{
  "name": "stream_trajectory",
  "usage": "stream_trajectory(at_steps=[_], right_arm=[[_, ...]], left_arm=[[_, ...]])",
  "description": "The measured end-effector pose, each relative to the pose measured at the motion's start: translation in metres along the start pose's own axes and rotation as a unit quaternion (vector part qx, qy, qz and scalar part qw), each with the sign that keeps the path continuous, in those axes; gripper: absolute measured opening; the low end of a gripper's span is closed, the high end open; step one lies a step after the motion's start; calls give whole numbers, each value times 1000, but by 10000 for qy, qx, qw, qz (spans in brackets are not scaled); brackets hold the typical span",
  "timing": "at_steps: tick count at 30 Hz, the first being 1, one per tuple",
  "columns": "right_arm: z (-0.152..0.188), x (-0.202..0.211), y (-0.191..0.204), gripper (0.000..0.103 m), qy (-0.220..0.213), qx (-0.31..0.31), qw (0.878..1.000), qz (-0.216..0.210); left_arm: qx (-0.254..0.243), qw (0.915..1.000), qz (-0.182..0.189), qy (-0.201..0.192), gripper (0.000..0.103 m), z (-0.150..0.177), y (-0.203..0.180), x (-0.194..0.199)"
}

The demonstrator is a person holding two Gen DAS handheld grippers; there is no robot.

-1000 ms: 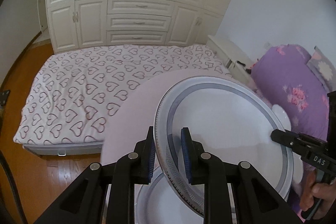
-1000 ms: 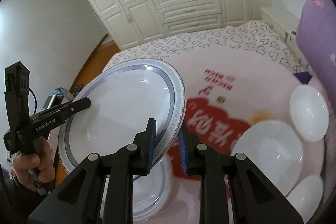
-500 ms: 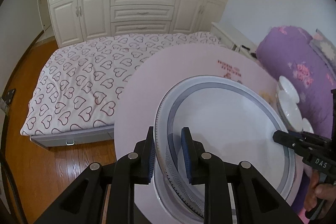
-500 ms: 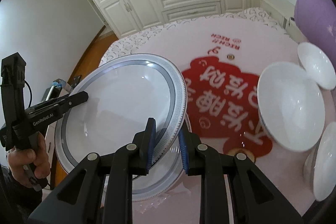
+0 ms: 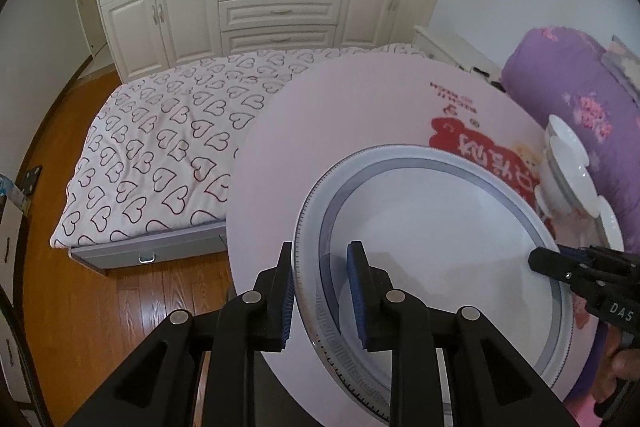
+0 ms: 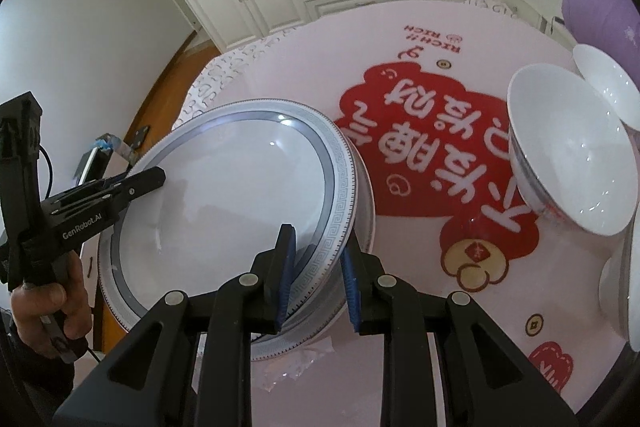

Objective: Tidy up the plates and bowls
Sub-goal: 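Lift the held plate with both grippers and lower it onto the plate stack, then open both grippers to release the plate onto the stack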

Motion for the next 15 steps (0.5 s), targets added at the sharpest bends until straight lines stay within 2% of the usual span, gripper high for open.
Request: stream_trajectory(at_steps=[9, 12, 15], right_arm=[[5, -3, 4, 27, 40, 176, 9996, 239], [5, -4, 6, 29, 45, 288, 9990, 352], [4, -2, 3, 31, 27, 335, 9982, 497]], left_arm=[[-7, 10000, -18, 66, 24, 4, 4, -15], [-153, 9998, -131, 39, 23, 8, 10, -22], [-234, 9997, -94, 29, 22, 11, 5, -27]])
Point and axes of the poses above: each gripper's, at about its wrist camera, not at the fingertips, and x roughly against the way its jaws point, y to its left, z to its underside, the point moved 10 cm from there along -x, roughly the way its jaws point, and after that the axes turned 6 degrees about x, right-handed, at the moved point
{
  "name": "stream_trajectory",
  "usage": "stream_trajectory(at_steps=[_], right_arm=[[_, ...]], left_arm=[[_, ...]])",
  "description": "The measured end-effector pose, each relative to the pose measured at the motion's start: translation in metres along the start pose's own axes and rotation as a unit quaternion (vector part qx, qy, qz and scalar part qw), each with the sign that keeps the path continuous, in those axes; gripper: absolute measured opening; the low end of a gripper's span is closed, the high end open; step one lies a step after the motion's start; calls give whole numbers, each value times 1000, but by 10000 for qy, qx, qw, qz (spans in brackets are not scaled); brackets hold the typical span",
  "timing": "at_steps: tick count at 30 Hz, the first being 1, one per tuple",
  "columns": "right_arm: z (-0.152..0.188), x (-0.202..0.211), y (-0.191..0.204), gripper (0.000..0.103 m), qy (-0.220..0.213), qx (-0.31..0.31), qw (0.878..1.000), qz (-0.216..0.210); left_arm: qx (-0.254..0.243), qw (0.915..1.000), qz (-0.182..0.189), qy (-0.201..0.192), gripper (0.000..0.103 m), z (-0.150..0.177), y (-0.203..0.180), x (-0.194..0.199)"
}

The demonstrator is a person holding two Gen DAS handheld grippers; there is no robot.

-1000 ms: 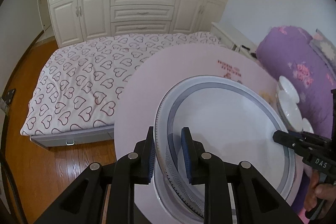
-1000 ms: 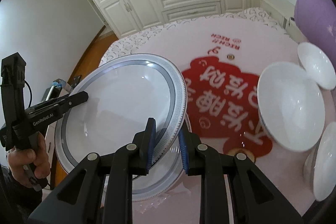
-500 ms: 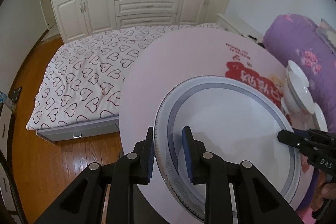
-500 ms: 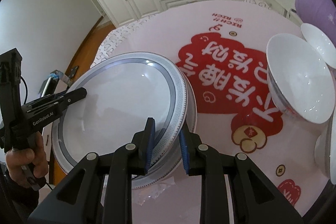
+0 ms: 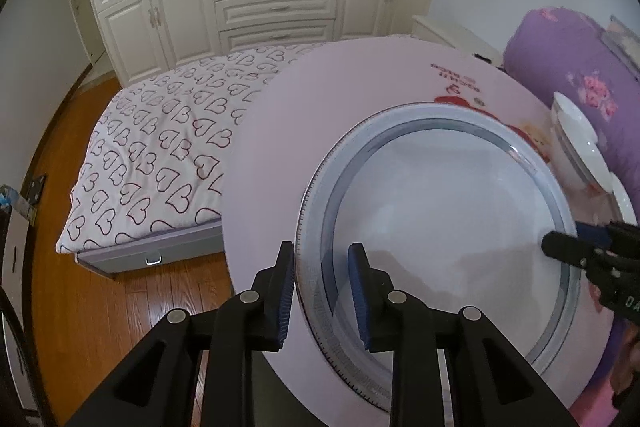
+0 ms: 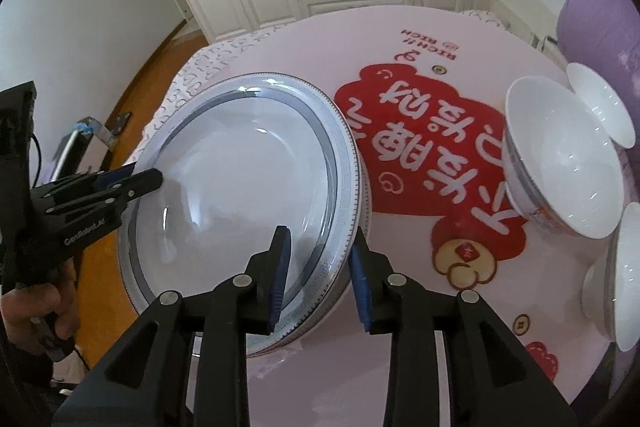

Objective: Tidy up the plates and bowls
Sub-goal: 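Open both grippers to release the plate onto the stack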

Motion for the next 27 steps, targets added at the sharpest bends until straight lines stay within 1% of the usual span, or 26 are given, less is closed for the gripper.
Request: stream_trajectory(at_steps=[3, 5, 6, 7, 9, 11, 12, 13, 14, 15, 16, 18, 19, 20, 21, 24, 27], right_arm=[[0, 0, -1, 35, -2, -50, 10000, -20], [0, 0, -1, 43, 4, -25, 10000, 53], [1, -1, -2, 46, 8, -32, 9999, 95], [2, -2, -3, 50, 35, -64, 9999, 109], [1, -3, -2, 58, -13, -177, 9998, -40], [0, -2, 2, 71, -87, -199, 9998, -49], [0, -2, 3, 75, -105, -211, 9997, -38], [-1, -2, 4, 84, -116, -246, 9996, -31], [-1, -3, 4, 93, -142, -314, 9994, -26], [-1, -4, 3, 98, -168, -380, 9991, -18], [-2, -4, 2, 103, -206, -467, 9987, -6], [-2, -1, -2, 103, -308, -659, 9973, 16], [-2, 0, -4, 103, -357, -737, 9966, 33], [-3, 2, -8, 103, -435, -844, 9954, 92], [-3, 4, -10, 103, -488, -921, 9945, 122], [-2, 13, -18, 103, -668, -1156, 9908, 208], [-1, 27, -26, 103, -900, -1301, 9870, 287]], left_arm=[[-14, 10000, 74, -3, 22, 0, 0, -4], [-33, 9999, 104, 2, 22, 1, 3, -6], [-55, 9999, 110, 3, 21, 0, 4, -6], [-66, 9999, 137, 23, 21, 1, 5, -8], [-56, 9997, 236, 67, 23, 0, 8, -9], [-65, 9994, 312, 94, 25, -1, 11, -10], [-83, 9993, 338, 118, 25, -1, 12, -11], [-108, 9991, 372, 158, 26, -1, 13, -13], [-137, 9989, 412, 197, 31, -2, 13, -14], [-172, 9986, 449, 229, 39, -3, 14, -15], [-197, 9984, 476, 236, 45, -4, 14, -15], [-264, 9981, 520, 187, 67, -11, 14, -12], [-293, 9981, 528, 154, 72, -14, 14, -11], [-323, 9979, 543, 111, 81, -17, 14, -9], [-354, 9978, 551, 34, 88, -23, 15, -6], [-374, 9977, 545, -147, 99, -31, 14, 2], [-368, 9969, 620, -309, 101, -33, 8, 14]])
Point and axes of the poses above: each gripper's, at about its wrist camera, not at the fingertips, and x roughly against the way its jaws point, y to its left, z to its underside, the point moved 10 cm from there along -x, roughly the way its jaws point, and after that the axes turned 6 degrees about x, right-handed, at the moved point
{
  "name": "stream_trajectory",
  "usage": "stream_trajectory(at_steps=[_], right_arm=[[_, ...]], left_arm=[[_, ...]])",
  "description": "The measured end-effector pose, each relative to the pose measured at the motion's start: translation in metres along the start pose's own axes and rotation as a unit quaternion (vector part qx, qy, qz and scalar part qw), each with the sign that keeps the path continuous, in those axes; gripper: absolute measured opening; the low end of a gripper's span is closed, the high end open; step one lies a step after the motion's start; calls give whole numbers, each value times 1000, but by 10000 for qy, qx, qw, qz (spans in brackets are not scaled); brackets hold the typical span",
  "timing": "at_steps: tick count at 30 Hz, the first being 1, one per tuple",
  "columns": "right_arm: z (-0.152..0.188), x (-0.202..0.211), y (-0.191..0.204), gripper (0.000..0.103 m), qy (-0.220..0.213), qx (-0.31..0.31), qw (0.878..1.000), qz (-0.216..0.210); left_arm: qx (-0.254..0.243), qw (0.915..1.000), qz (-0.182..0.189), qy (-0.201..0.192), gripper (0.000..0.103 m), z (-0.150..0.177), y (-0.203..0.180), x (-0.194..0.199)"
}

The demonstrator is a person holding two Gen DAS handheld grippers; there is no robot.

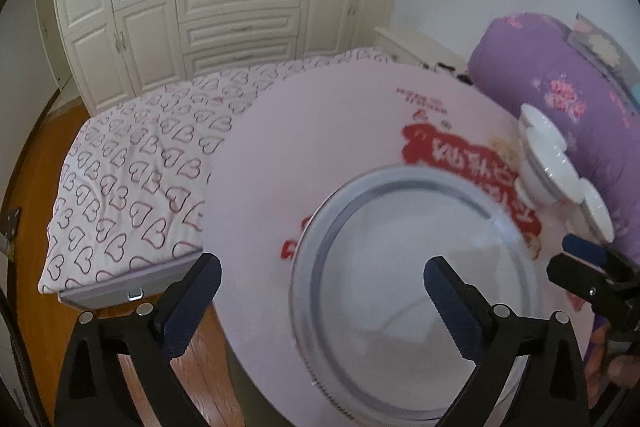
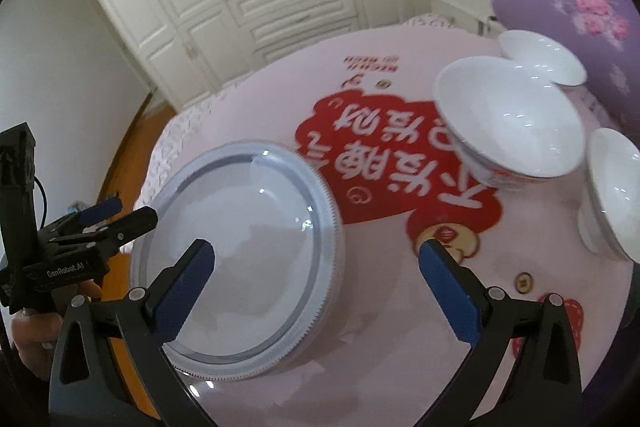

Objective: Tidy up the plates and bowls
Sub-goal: 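Open both grippers to release the plate onto the stack, then move both grippers toward the large white bowl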

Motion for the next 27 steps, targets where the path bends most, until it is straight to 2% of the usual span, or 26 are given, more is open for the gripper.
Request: stream_trajectory(at_steps=[7, 14, 20, 27], right_arm=[[-12, 40, -25, 103, -515, -120, 9986, -31], [-34, 100, -72, 103, -1255, -155, 9917, -214], [-45, 155, -114, 103, -1657, -122, 9861, -90], [-45, 197, -162, 103, -2008, -466, 9782, 268]], left_arm=[[79, 9990, 106, -430, 102, 7, -37, 38], [18, 9943, 141, -1058, 102, 16, -102, 86], [9, 9925, 217, -1200, 102, 28, -158, 101], [-64, 9922, 466, -1158, 102, 21, -190, 104]])
Point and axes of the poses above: each gripper's, at about its wrist camera, not at the fingertips, and x roughly against the way its jaws point, y to its left, z to its underside, the point moved 10 cm from there along -x, roughly the way its jaws point, and after that the axes turned 6 degrees about x, right-handed, at the moved point
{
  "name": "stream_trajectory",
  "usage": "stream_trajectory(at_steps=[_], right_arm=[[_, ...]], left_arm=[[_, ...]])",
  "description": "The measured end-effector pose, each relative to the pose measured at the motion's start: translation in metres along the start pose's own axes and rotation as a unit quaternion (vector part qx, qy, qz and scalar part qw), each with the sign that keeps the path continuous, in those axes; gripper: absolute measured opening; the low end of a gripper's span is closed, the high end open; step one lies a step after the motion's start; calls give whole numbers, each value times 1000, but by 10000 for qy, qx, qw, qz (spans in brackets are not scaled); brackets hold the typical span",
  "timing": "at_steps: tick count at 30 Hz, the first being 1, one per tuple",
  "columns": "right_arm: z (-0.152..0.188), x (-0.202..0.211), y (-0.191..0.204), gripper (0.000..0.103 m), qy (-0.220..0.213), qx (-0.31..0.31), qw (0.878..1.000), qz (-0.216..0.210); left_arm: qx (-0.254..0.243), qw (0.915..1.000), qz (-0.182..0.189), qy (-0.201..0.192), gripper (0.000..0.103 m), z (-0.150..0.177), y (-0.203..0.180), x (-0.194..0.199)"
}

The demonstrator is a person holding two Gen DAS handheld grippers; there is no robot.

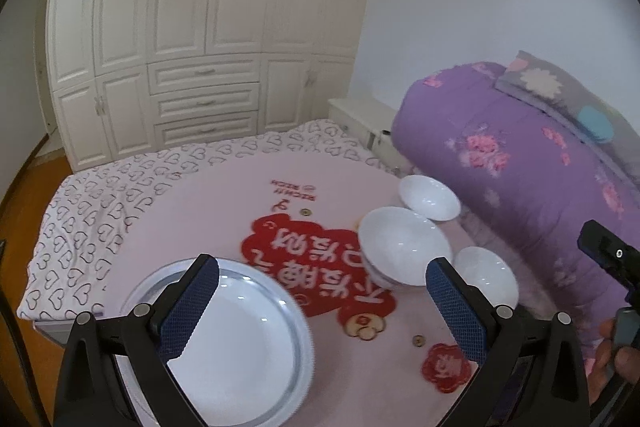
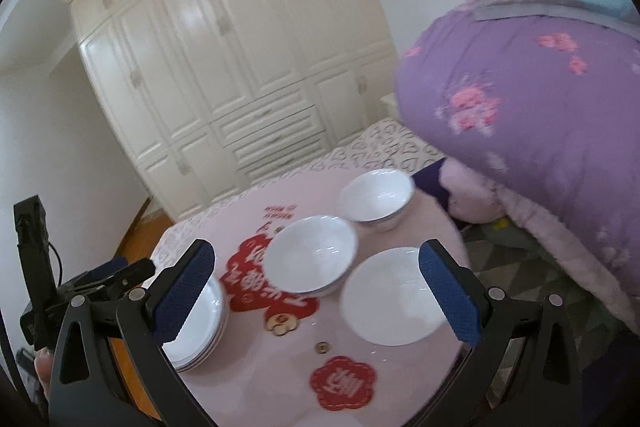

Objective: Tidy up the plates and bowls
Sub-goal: 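Move both grippers toward the large white bowl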

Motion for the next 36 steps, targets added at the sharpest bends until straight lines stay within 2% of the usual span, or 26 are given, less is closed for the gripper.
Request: stream_trajectory(at_steps=[7, 12, 17, 21, 27, 36], right_arm=[[16, 19, -29, 103, -77, -478, 9973, 546], [41, 18, -47, 103, 136, -868, 9921, 897], [53, 2, -54, 103, 454, -968, 9885, 1069], [45, -18, -45, 103, 633, -695, 9904, 1013], [35, -62, -26, 103, 912, -338, 9923, 772], [35, -123, -18, 100, 1437, 34, 9883, 505]], left_arm=[[-314, 9984, 358, 302, 102, -17, -9, -26], [-574, 9954, 522, 559, 102, -21, -19, -52], [-569, 9933, 561, 840, 102, -18, -18, -85], [-419, 9921, 507, 1065, 102, -19, -11, -112], [-353, 9914, 384, 1198, 102, -28, -7, -145], [-292, 9881, 283, 1481, 98, -24, -11, -189]])
Point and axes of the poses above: each gripper's, at about its wrist camera, not at the fingertips, and x roughly against the way its jaws point, y to its left, z to its underside, the point moved 10 cm from there along -x, roughly the way its jaws point, and after that the axes turned 6 degrees about x, right-handed, at the moved point
